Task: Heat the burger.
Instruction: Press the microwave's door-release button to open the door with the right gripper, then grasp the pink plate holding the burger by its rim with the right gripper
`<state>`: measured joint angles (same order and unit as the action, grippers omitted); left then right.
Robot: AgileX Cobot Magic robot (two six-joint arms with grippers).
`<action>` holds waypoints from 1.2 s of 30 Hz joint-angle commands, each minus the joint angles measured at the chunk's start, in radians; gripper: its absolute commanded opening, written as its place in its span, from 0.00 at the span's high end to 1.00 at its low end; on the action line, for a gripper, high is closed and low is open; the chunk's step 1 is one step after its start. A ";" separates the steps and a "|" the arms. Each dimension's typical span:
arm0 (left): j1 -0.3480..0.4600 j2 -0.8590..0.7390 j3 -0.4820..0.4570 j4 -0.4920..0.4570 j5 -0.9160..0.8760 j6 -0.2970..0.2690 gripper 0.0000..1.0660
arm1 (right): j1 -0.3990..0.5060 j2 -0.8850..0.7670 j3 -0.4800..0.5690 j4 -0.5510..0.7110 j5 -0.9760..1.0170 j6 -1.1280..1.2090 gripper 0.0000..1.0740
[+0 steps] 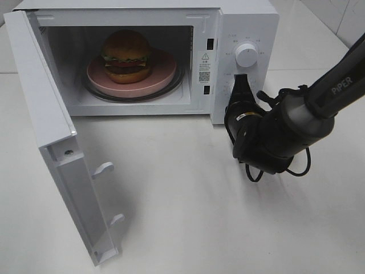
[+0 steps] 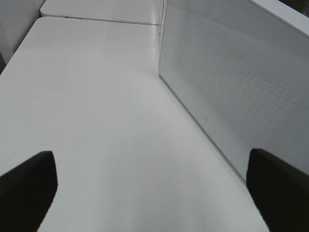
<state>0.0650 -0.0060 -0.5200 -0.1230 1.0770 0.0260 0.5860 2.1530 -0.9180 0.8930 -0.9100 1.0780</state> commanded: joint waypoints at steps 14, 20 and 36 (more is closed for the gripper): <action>0.004 -0.016 0.003 -0.005 -0.005 0.002 0.06 | 0.015 -0.189 0.162 -0.111 0.092 -0.171 1.00; 0.004 -0.016 0.003 -0.005 -0.005 0.002 0.06 | 0.010 -0.252 0.189 -0.176 0.196 -0.254 1.00; 0.004 -0.016 0.003 -0.005 -0.005 0.002 0.06 | -0.014 -0.482 0.192 -0.298 0.806 -1.063 0.95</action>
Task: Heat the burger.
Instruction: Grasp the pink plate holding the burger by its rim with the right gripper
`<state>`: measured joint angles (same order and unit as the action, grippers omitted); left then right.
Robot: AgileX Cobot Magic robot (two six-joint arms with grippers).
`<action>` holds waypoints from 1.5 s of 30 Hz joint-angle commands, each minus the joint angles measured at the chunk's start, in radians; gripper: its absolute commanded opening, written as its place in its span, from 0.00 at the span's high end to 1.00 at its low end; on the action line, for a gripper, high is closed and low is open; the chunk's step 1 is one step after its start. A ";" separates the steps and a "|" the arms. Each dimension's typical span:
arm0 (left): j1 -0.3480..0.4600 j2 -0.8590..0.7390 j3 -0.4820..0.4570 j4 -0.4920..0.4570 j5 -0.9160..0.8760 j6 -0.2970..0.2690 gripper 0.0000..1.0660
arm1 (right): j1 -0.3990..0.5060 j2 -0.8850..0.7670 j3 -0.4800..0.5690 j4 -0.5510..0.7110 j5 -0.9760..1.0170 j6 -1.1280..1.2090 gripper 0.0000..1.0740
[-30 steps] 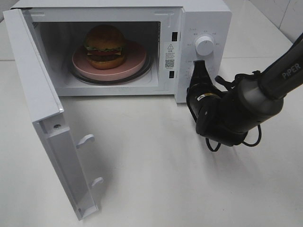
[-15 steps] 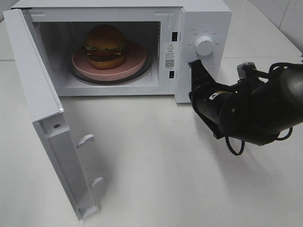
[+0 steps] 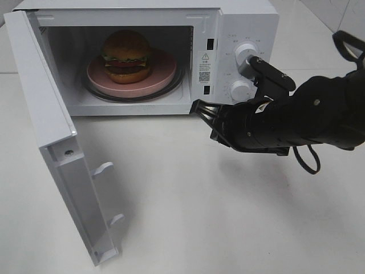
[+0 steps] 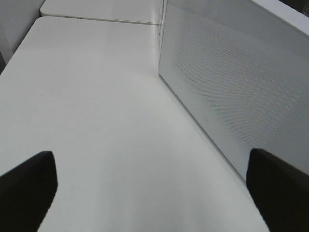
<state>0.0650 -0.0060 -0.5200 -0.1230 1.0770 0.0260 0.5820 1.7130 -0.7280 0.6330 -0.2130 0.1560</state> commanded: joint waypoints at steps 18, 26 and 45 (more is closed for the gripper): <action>0.004 -0.016 0.003 -0.005 -0.005 0.002 0.06 | -0.022 -0.109 -0.090 -0.273 0.713 -0.649 0.94; 0.004 -0.016 0.003 -0.005 -0.005 0.002 0.06 | -0.022 -0.109 -0.195 -0.528 0.930 -0.768 0.94; 0.004 -0.016 0.003 -0.005 -0.005 0.002 0.06 | -0.022 -0.109 -0.385 -0.734 0.996 -1.334 0.93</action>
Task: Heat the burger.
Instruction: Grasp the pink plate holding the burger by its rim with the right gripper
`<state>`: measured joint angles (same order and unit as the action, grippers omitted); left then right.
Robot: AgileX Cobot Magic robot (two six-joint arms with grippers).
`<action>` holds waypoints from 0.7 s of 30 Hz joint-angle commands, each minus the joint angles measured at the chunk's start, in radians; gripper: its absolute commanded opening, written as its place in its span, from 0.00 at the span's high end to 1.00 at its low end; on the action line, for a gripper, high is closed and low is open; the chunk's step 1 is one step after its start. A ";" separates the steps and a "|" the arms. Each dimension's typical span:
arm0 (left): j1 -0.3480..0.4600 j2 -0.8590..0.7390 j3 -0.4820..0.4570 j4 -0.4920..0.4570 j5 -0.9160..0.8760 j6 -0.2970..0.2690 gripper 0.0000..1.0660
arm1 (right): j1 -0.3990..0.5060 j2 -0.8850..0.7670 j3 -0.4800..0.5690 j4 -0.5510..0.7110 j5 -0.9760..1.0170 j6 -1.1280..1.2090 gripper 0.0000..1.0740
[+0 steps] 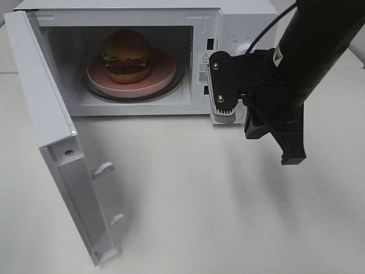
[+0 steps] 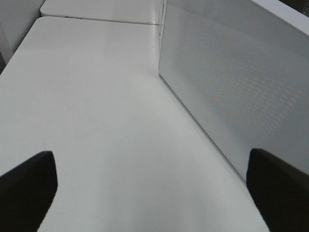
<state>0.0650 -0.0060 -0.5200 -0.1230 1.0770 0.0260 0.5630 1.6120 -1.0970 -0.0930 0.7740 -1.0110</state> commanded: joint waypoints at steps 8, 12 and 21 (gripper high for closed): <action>0.004 -0.016 0.003 -0.005 -0.005 0.002 0.06 | -0.002 -0.008 -0.025 -0.008 -0.022 -0.447 0.89; 0.004 -0.016 0.003 -0.005 -0.005 0.002 0.06 | 0.001 -0.008 -0.025 -0.004 -0.059 -0.430 0.78; 0.004 -0.016 0.003 -0.005 -0.005 0.002 0.06 | 0.001 -0.008 -0.025 0.001 -0.156 -0.250 0.16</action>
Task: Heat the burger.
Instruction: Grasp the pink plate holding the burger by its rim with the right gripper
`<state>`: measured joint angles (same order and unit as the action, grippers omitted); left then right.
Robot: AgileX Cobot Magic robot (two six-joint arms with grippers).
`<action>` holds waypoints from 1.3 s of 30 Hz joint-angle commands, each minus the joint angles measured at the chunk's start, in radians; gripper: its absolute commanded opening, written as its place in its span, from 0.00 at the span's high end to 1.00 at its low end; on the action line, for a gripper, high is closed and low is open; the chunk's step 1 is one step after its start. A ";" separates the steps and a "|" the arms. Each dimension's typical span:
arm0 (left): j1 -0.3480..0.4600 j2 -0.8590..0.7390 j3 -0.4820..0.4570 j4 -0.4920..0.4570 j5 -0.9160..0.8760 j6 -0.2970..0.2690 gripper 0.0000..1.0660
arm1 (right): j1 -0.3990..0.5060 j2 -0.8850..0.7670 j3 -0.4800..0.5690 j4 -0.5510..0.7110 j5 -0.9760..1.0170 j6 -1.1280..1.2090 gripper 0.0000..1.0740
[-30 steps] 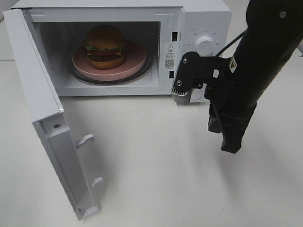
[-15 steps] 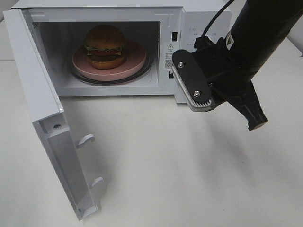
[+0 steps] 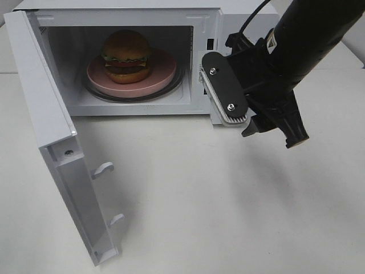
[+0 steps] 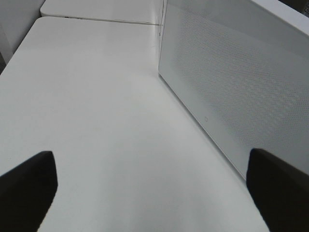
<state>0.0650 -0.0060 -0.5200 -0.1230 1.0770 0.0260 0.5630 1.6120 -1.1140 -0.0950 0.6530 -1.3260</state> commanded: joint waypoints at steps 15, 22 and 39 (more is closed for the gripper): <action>0.004 -0.016 0.003 -0.005 -0.005 0.002 0.06 | 0.082 0.066 -0.034 -0.058 -0.165 0.110 0.14; 0.004 -0.016 0.003 -0.005 -0.005 0.002 0.06 | 0.099 0.152 -0.138 -0.058 -0.200 0.138 0.16; 0.004 -0.016 0.003 -0.003 -0.005 0.002 0.06 | 0.105 0.361 -0.343 -0.074 -0.221 0.174 0.19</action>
<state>0.0650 -0.0060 -0.5200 -0.1230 1.0770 0.0260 0.6660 1.9550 -1.4330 -0.1670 0.4350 -1.1670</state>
